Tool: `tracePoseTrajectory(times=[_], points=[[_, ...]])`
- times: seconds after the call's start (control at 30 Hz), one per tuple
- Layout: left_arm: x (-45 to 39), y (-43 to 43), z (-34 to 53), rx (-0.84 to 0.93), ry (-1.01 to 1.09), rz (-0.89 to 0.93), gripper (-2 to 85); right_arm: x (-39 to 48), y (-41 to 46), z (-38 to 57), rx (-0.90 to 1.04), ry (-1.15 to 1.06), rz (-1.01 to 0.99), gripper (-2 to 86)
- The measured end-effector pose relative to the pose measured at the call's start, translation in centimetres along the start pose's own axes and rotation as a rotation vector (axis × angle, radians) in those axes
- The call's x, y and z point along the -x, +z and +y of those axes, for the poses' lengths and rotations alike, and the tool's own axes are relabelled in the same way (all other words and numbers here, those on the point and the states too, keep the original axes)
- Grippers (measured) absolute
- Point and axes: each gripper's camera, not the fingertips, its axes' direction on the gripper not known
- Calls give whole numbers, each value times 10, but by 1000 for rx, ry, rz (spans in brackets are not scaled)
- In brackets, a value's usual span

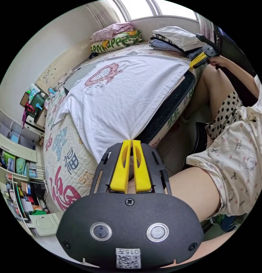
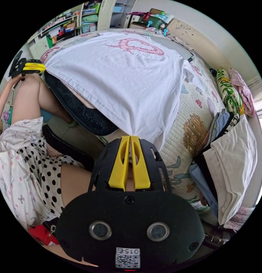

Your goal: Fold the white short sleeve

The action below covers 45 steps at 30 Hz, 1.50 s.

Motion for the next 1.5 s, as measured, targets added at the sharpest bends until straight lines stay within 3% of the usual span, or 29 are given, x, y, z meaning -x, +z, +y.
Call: tracePoseTrajectory(times=[0.3, 0.7, 0.93, 1.07, 1.23, 1.5], points=[[27, 4, -17, 77, -8, 40, -2, 30, 15, -26, 49, -32, 40, -10], [57, 6, -17, 97, -20, 62, -1, 55, -56, -50, 21, -33, 51, -9], [83, 15, -18, 24, -123, 30, 44, 60, -127, -77, 37, -32, 47, -9], [89, 51, -35, 97, -105, 17, 56, 62, -175, -99, 70, -46, 63, -9], [95, 93, -52, 183, -76, 16, 7, 50, -254, -115, 81, -42, 48, -8], [118, 134, -57, 206, -96, 70, -1, -6, -402, -147, 126, -8, -49, 15]])
